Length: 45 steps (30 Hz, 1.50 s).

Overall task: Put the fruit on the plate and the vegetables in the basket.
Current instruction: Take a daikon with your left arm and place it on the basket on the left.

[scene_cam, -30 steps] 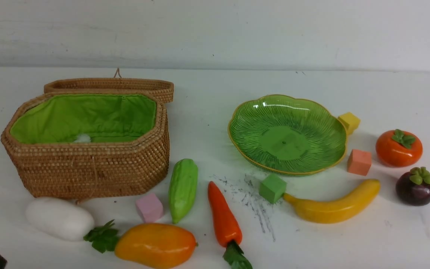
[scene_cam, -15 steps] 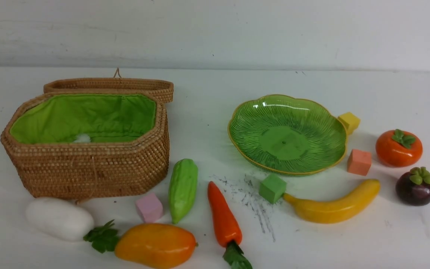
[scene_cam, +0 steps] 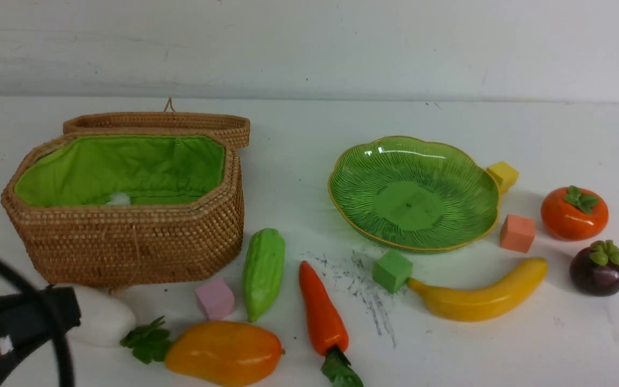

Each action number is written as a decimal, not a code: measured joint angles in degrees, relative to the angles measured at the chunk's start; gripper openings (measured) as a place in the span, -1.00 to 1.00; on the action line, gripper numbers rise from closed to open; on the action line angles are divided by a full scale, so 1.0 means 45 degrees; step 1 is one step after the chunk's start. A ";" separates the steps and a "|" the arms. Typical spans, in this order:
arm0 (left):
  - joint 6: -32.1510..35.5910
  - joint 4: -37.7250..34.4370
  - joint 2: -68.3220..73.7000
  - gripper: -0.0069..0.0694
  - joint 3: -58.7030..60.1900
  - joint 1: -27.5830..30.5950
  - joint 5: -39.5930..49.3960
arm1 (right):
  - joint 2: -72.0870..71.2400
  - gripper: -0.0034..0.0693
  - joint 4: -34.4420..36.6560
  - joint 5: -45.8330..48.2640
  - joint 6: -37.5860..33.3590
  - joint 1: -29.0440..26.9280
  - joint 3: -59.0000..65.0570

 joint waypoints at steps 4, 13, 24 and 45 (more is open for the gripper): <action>0.1411 0.0174 0.1509 -0.85 -0.0737 0.0000 0.0550 | 0.0000 -0.33 0.1547 -0.0195 0.0167 0.0034 -0.0218; 0.2643 0.1263 0.4129 -0.85 -0.3992 0.0000 0.4380 | 0.4090 -0.65 0.1734 0.9293 -0.3337 0.1497 -0.7631; 0.3242 0.4942 0.4802 -0.85 -0.4633 -0.2796 0.4986 | 0.7378 -0.64 0.1212 1.3581 -0.6781 0.4861 -1.2736; 1.0258 0.6991 1.0637 -0.54 -0.5429 -0.1141 0.4895 | 0.6859 -0.59 -0.1059 1.3903 -0.7053 0.6082 -1.3007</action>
